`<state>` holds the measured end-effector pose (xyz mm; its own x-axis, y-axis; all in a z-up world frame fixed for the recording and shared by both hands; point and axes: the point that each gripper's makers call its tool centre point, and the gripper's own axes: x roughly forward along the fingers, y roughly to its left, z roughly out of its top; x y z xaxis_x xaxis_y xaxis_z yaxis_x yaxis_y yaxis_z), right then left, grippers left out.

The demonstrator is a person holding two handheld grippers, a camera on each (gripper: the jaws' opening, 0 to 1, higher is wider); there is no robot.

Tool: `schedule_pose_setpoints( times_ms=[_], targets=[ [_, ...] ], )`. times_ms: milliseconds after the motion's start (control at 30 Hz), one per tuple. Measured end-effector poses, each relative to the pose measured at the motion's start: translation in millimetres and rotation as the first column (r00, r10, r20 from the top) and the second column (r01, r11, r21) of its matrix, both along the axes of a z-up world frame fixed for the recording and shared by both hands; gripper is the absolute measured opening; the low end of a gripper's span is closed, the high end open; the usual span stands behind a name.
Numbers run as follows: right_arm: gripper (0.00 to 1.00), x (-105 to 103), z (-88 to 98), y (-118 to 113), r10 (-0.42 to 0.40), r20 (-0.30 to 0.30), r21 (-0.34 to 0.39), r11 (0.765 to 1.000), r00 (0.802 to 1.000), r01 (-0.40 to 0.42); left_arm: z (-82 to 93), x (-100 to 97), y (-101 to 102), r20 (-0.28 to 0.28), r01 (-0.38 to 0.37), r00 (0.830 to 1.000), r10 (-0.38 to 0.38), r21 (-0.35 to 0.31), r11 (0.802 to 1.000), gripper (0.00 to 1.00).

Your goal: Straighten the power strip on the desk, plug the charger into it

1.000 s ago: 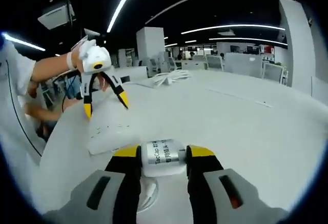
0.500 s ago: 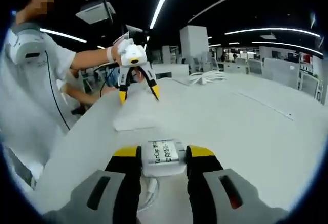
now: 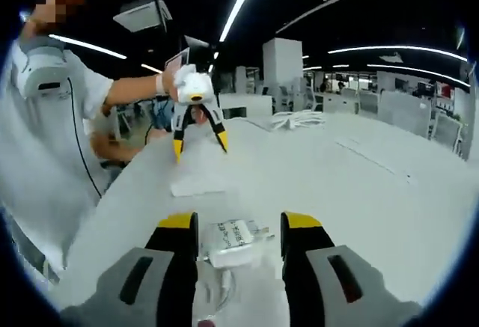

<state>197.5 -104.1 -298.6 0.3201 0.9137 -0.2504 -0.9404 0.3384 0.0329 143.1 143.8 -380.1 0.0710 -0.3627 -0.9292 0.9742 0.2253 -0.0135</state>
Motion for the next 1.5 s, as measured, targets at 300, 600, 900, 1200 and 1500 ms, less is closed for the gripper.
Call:
schedule_pose_setpoints(
  times_ms=[300,600,900,1200,1500],
  targets=[
    [0.47,-23.2,-5.6,-11.6,-0.524,0.013,-0.056,0.85,0.852,0.523,0.0,-0.4,1.2,0.032,0.004,0.999,-0.004,0.016,1.0,0.68],
    [0.46,-22.6,-35.1,6.7,-0.756,0.096,-0.112,0.638,0.647,0.762,-1.1,3.2,5.1,0.038,0.001,0.999,0.0,-0.045,0.999,0.68],
    [0.42,2.5,-52.0,6.0,-0.822,0.047,-0.116,0.56,0.568,0.82,-1.1,5.9,4.5,0.053,0.008,0.999,-0.004,-0.086,0.996,0.68],
    [0.29,10.7,-55.6,5.0,-0.816,0.148,-0.137,0.543,0.559,0.829,-1.3,7.9,5.1,0.059,0.009,0.998,-0.002,-0.112,0.994,0.69],
    [0.29,6.4,-58.4,10.2,-0.798,0.102,-0.107,0.585,0.594,0.804,-2.0,7.8,2.9,0.05,0.008,0.999,-0.002,-0.123,0.992,0.69]
  ],
)
